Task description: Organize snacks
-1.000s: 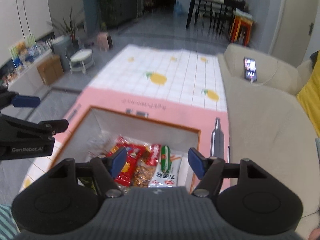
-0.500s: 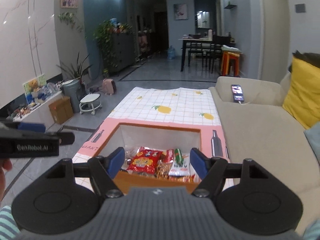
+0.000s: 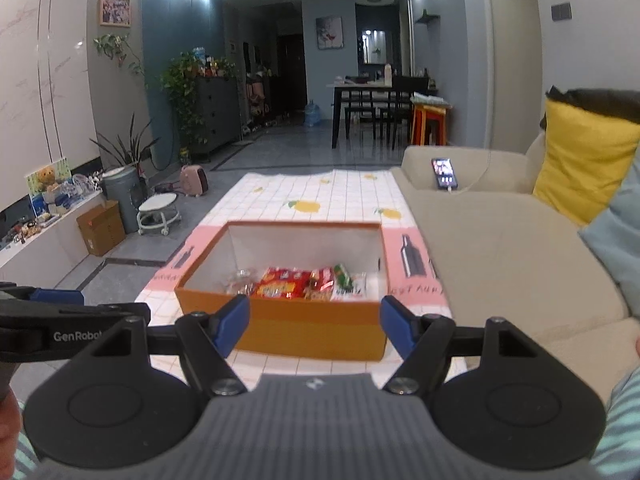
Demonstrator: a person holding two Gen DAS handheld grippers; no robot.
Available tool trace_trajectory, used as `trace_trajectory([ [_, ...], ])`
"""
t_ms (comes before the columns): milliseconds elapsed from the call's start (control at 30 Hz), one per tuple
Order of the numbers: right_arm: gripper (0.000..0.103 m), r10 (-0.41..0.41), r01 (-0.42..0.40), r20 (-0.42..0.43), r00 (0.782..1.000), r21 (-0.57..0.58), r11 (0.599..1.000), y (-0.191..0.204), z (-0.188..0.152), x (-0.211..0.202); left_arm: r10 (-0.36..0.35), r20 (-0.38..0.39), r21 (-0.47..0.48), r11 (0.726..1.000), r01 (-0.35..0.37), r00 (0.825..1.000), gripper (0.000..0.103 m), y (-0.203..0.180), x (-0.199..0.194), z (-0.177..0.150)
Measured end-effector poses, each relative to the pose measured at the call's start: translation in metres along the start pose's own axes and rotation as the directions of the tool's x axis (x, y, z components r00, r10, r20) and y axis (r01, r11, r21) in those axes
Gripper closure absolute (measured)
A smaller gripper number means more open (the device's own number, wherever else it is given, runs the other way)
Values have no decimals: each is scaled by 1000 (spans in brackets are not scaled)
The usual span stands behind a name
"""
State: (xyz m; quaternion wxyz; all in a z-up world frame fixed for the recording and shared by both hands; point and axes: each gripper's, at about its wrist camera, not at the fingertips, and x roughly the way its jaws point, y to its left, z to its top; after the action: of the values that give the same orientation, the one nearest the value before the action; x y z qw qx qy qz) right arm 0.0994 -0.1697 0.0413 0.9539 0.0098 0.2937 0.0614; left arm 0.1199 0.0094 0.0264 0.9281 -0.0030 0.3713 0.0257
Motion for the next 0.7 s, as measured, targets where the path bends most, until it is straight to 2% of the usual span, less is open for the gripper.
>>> trace_trajectory([
  [333,33,-15,16,-47,999,8,1000,1,-14,17,-14,-70,21,1000,15,997,14,-5,13,-16],
  [700,33,-18,18,-39,999,6,1000,1,-12,20,-22,-81,15,1000,24,996,14,-4,12,-15],
])
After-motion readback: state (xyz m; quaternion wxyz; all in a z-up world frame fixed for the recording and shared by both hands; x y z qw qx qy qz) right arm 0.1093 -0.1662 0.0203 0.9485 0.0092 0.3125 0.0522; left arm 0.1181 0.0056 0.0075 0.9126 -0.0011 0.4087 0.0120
